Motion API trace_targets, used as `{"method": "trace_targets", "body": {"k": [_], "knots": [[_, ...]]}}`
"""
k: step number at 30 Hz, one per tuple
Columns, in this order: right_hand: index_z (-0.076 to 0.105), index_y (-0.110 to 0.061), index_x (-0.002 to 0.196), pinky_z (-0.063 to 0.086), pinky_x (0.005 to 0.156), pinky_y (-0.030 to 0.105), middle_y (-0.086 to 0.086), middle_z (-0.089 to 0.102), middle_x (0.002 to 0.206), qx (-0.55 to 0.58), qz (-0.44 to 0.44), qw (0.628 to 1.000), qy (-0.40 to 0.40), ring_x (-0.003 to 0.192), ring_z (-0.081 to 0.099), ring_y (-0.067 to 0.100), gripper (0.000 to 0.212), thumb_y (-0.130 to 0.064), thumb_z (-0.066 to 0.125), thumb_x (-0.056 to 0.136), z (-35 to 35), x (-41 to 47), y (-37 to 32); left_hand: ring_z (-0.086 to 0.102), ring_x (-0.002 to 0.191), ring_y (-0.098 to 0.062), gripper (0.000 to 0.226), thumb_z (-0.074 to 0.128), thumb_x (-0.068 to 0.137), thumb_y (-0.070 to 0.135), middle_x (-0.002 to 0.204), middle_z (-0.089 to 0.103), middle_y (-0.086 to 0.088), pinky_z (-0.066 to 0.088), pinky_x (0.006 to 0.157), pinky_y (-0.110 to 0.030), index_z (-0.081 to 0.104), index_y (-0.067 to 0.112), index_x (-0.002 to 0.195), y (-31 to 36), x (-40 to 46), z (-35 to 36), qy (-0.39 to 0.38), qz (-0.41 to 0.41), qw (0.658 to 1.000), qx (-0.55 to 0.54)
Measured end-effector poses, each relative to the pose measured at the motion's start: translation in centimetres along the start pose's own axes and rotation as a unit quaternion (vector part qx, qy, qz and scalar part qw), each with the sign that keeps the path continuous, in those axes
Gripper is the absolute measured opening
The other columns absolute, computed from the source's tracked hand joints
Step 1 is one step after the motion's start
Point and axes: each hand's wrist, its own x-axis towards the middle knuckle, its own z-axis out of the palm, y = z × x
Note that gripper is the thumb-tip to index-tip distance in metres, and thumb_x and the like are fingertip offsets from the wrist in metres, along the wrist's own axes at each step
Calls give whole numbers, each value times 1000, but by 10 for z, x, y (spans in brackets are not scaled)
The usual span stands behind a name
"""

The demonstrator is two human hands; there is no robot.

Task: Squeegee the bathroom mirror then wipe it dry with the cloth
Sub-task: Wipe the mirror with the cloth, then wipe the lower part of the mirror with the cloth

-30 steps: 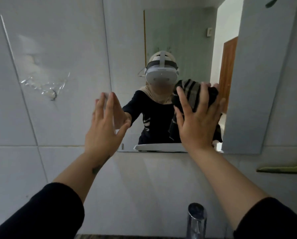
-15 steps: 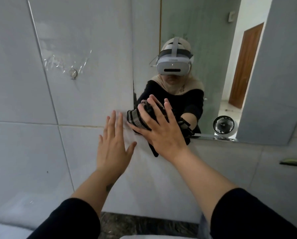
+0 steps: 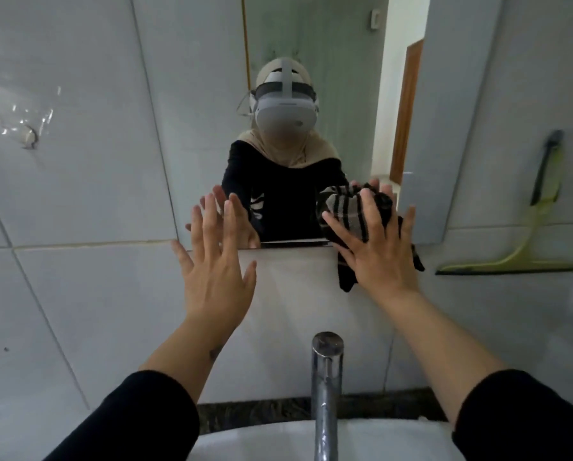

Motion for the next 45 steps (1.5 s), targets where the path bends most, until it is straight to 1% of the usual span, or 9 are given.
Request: {"method": "trace_targets", "body": {"k": [8,12,17,21,26,34,39,42,45], "knots": [[14,-41,142,40,80,57,11,21,134,48,186,978,-77,103,44,46,78,-33,66,84,-28,-22,76,-20,144,-26,92,60,87,27,157,-23,-2,-2,113,-59,-6,25,151,46,-5,-1,8,59,996,-63],[15,-40,143,38,88,53,11,26,130,169,195,958,-125,107,40,38,71,-36,60,88,-64,-1,82,4,147,-19,62,53,91,31,158,9,-1,19,114,-59,27,23,147,74,4,-14,5,148,972,-184],[19,-34,148,26,104,34,8,26,132,400,182,886,-150,124,28,19,73,-31,63,89,-118,41,56,45,122,1,47,49,93,41,132,52,14,34,94,-8,40,34,138,117,23,-65,-121,47,906,-402],[21,-38,146,26,103,29,1,26,132,467,145,852,-187,126,28,16,79,-36,69,84,-150,80,29,67,97,-15,40,61,90,22,105,67,-5,55,88,-42,49,25,129,118,37,-106,-112,-30,835,-538],[47,-34,135,39,105,40,-4,48,120,541,141,812,-167,119,45,22,47,-38,60,90,-167,133,5,68,87,-23,28,54,93,8,94,67,-8,57,82,-45,57,21,118,79,54,-163,-66,-48,874,-479],[58,-57,106,30,109,57,-18,60,121,595,142,767,-194,123,49,12,33,-68,53,75,-179,205,-78,60,73,9,30,48,94,6,89,66,9,41,62,-1,55,25,116,-11,66,-224,39,-31,945,-324],[65,-22,105,50,88,30,-7,62,90,715,116,644,-246,86,59,8,22,-17,71,84,-175,229,-138,62,76,5,29,48,95,8,88,67,13,45,63,-8,44,28,114,-70,63,-246,26,-50,961,-270],[67,-23,88,49,74,29,-2,60,78,717,131,634,-259,70,56,12,14,-11,72,83,-164,236,-176,63,76,0,25,53,93,12,94,67,11,46,64,-17,46,31,108,-109,57,-248,16,-73,972,-223],[74,-21,89,45,71,21,-5,63,72,704,137,647,-258,70,58,13,12,-11,71,83,-149,237,-212,62,75,3,20,59,89,10,96,67,7,43,62,-4,57,30,95,-141,52,-238,5,-95,977,-189]]}}
